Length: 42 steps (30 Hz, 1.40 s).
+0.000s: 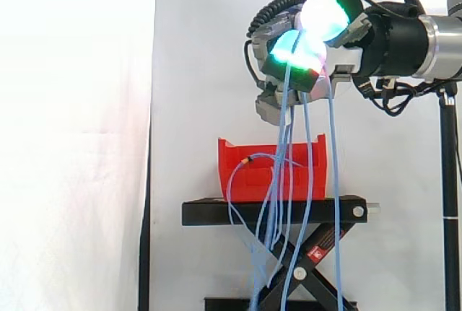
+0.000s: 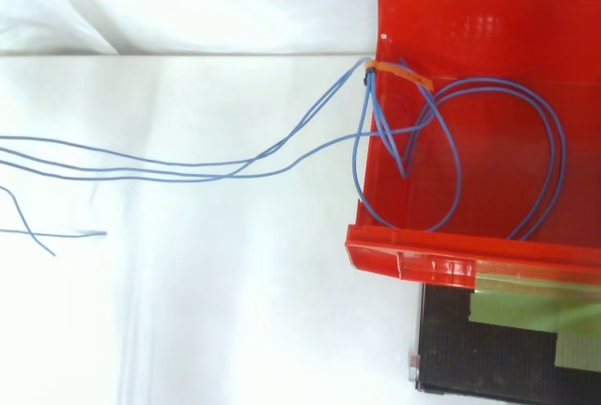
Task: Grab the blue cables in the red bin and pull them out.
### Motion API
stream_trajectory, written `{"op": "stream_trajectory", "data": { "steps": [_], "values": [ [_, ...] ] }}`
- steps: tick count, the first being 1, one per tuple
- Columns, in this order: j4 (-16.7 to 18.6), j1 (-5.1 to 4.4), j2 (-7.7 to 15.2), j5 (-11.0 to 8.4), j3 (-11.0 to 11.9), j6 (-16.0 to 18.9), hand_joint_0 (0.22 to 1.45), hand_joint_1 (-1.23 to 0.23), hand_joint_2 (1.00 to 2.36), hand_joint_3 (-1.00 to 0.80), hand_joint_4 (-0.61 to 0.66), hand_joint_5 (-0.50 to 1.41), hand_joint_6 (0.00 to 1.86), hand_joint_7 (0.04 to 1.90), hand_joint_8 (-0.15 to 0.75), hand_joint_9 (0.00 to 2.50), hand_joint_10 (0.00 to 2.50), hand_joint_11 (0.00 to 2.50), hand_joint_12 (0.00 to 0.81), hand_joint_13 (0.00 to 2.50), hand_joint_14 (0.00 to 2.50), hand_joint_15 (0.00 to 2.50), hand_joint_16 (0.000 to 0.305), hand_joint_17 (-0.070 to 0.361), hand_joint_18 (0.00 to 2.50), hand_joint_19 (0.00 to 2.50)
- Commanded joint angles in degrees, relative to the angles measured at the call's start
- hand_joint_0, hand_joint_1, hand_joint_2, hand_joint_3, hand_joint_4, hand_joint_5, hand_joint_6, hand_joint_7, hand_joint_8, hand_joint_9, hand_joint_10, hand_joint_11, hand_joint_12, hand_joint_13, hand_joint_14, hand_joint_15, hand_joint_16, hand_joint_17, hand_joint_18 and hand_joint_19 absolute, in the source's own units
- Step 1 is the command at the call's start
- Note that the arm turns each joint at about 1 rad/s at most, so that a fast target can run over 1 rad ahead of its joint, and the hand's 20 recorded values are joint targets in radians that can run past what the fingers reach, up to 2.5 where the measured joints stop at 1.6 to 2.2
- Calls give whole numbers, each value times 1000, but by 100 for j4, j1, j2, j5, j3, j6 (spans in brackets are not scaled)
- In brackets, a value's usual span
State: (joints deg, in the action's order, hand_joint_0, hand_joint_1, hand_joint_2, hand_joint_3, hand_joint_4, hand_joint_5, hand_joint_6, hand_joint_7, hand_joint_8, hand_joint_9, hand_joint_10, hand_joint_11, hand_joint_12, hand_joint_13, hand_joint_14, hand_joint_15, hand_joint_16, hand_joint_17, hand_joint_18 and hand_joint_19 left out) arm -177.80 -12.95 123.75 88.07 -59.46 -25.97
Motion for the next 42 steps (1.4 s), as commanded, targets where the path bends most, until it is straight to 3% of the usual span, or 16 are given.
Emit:
{"op": "stream_trajectory", "data": {
  "steps": [1,10,23,28,36,42],
  "values": [
    [0,3,0,0,5,0,824,-919,1000,-1000,240,760,585,674,265,962,1022,1539,328,1207,195,1576,40,91,744,1065],
    [0,3,0,0,-4,-9,756,-799,1000,-1000,252,788,418,722,279,969,1053,1508,341,1202,277,1530,43,97,761,1053],
    [-9,3,0,0,-4,-17,688,-703,1000,-1000,272,838,403,705,298,998,1065,1469,374,1216,357,1461,47,106,797,1038],
    [-9,3,0,0,-4,-17,679,-752,1000,-1000,268,846,468,681,297,1022,1098,1447,369,1225,351,1443,47,107,809,1032],
    [-9,-6,0,0,-4,-17,837,-930,1000,-1000,233,801,600,697,253,1016,986,1570,319,1240,165,1592,40,90,758,1057],
    [0,-6,0,0,-4,-17,902,-969,1008,-834,196,774,735,665,251,1012,1004,1558,314,1245,134,1615,39,88,754,1050]
  ]
}}
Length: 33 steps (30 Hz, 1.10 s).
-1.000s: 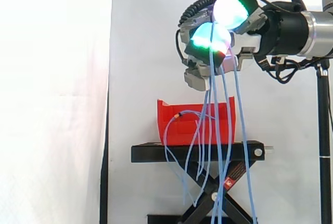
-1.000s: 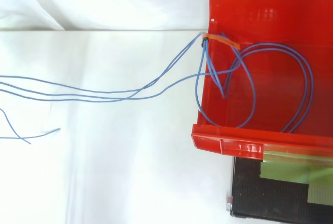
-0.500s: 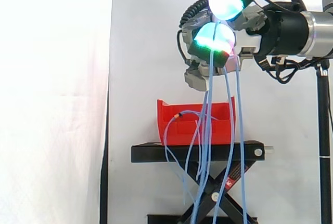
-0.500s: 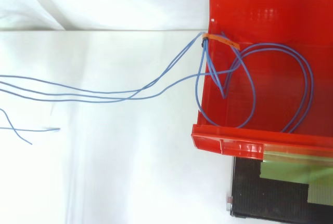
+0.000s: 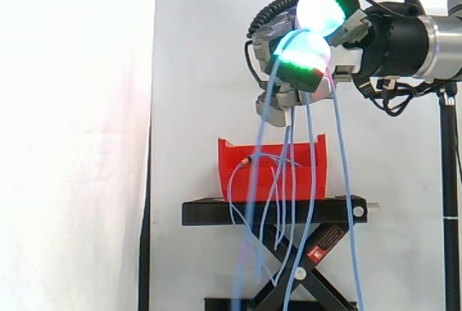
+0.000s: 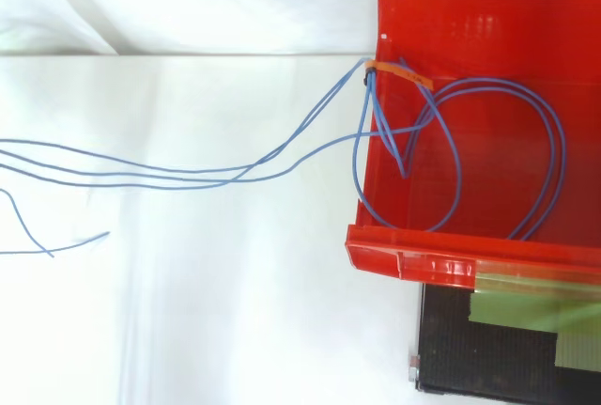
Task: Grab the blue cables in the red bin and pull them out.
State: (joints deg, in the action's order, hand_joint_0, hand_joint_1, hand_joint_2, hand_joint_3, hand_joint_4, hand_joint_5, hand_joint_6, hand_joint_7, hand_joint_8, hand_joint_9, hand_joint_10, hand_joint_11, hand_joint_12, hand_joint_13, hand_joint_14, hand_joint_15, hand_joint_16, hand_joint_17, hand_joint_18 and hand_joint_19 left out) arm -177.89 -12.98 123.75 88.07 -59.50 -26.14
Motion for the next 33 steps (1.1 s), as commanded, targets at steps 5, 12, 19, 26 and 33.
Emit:
{"op": "stream_trajectory", "data": {
  "steps": [5,12,19,26,33],
  "values": [
    [8,-2,0,0,0,0,928,-975,1011,-793,164,760,784,666,251,1004,1031,1547,311,1248,117,1617,39,88,760,1031],
    [8,-2,0,0,0,-9,948,-967,1014,-734,158,692,970,630,254,964,1106,1498,311,1242,99,1631,39,87,752,1022],
    [114,-11,0,-18,0,-97,952,-953,1017,-645,165,616,1191,547,263,940,1143,1469,310,1233,104,1627,39,88,750,1014],
    [105,-20,0,-9,0,-114,945,-947,1020,-575,193,576,1324,504,275,923,1164,1462,312,1220,100,1626,40,89,747,1006],
    [105,-20,0,-18,-9,-114,942,-939,1020,-565,208,567,1374,489,277,904,1196,1437,316,1219,105,1623,39,89,740,1006]
  ]
}}
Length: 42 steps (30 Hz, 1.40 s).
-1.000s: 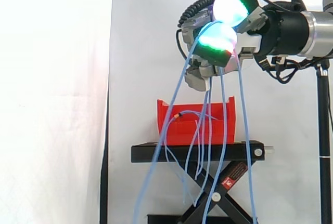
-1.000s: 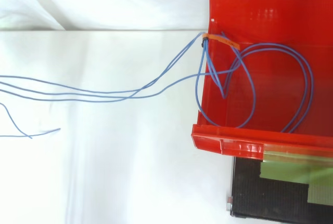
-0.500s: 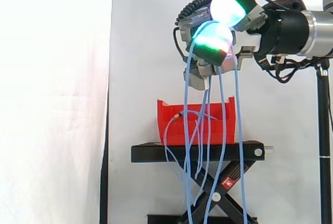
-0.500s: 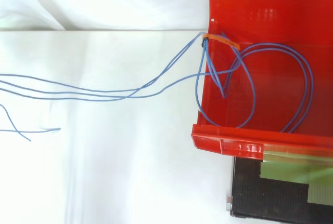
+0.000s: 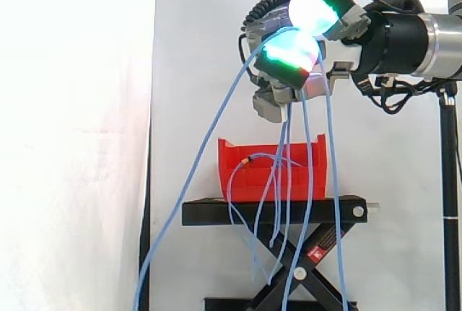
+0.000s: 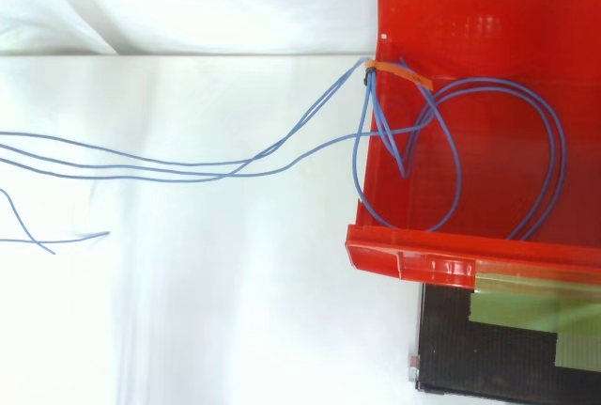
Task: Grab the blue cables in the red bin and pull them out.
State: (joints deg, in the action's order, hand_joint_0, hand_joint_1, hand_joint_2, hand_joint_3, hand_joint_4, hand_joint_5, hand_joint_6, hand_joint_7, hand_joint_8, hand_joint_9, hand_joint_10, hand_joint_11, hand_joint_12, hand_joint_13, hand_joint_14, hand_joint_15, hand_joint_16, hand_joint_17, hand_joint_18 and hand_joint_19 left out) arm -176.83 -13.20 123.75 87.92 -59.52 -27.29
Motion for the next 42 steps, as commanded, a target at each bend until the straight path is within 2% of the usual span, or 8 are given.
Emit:
{"op": "stream_trajectory", "data": {
  "steps": [1,27,42],
  "values": [
    [-1,-8,0,-12,2,1,944,-937,1019,-571,209,566,1379,487,279,904,1198,1434,312,1218,105,1623,40,89,740,997],
    [-1,-8,0,-12,-15,1,943,-930,1019,-563,224,561,1407,476,276,909,1188,1386,309,1219,72,1633,40,90,713,999],
    [-1,-8,0,-12,-15,-8,940,-924,1019,-572,219,560,1412,471,256,905,1186,1441,298,1220,0,1685,40,90,683,985]
  ]
}}
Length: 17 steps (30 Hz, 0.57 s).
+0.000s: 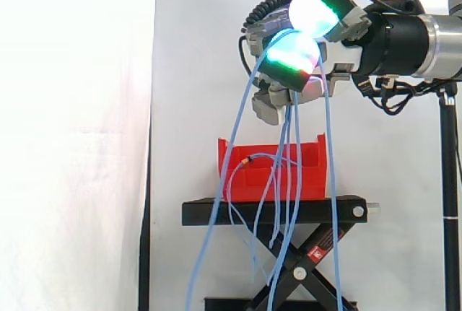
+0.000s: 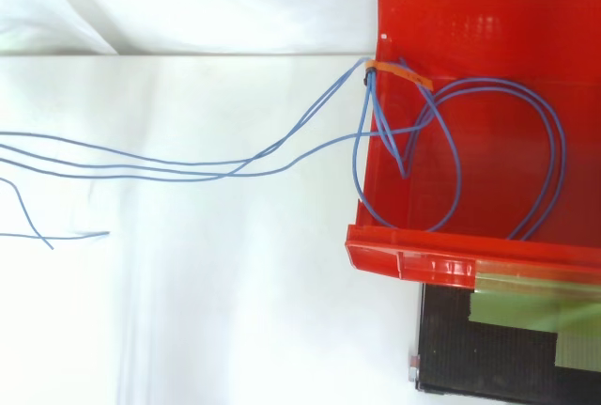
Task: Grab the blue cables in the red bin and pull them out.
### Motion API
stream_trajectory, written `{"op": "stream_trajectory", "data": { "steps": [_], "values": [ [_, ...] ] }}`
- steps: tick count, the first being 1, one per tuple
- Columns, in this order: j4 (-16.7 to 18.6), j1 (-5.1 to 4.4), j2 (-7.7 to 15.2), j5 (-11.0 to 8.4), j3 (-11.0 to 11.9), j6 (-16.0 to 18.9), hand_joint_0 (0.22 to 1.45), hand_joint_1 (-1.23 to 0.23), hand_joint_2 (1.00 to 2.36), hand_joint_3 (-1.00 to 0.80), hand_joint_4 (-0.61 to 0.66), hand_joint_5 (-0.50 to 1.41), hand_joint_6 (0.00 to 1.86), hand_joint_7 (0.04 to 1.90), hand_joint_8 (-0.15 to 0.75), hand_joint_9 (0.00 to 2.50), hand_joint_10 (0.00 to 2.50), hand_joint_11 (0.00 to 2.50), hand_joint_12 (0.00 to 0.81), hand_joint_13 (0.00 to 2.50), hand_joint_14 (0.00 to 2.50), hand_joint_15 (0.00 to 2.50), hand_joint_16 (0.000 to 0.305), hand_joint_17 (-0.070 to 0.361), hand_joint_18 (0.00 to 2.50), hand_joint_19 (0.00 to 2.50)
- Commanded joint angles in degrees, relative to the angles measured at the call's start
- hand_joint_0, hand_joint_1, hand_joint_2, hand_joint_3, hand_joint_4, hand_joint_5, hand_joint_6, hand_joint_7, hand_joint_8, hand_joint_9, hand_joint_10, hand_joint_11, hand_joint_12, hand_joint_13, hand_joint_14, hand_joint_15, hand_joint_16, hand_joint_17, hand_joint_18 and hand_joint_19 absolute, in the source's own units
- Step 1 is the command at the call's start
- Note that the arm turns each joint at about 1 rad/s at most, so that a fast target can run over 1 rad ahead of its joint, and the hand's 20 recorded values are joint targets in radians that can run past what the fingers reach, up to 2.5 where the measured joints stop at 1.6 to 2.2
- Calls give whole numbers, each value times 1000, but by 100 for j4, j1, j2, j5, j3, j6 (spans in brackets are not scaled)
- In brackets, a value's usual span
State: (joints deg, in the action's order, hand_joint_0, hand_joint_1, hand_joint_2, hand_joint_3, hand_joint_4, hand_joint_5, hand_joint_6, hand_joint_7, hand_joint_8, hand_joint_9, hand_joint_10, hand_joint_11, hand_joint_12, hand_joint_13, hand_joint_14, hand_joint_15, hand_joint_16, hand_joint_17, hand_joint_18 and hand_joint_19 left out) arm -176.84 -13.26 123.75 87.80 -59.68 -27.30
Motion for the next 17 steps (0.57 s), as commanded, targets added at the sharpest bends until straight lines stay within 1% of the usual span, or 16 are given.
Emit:
{"op": "stream_trajectory", "data": {
  "steps": [1,17],
  "values": [
    [0,8,0,0,0,2,940,-924,1019,-571,219,560,1412,472,261,903,1180,1469,300,1221,0,1672,40,90,683,976],
    [0,-1,8,0,0,2,938,-920,1018,-584,214,554,1415,473,259,898,1133,1464,300,1209,1,1671,40,90,666,978]
  ]
}}
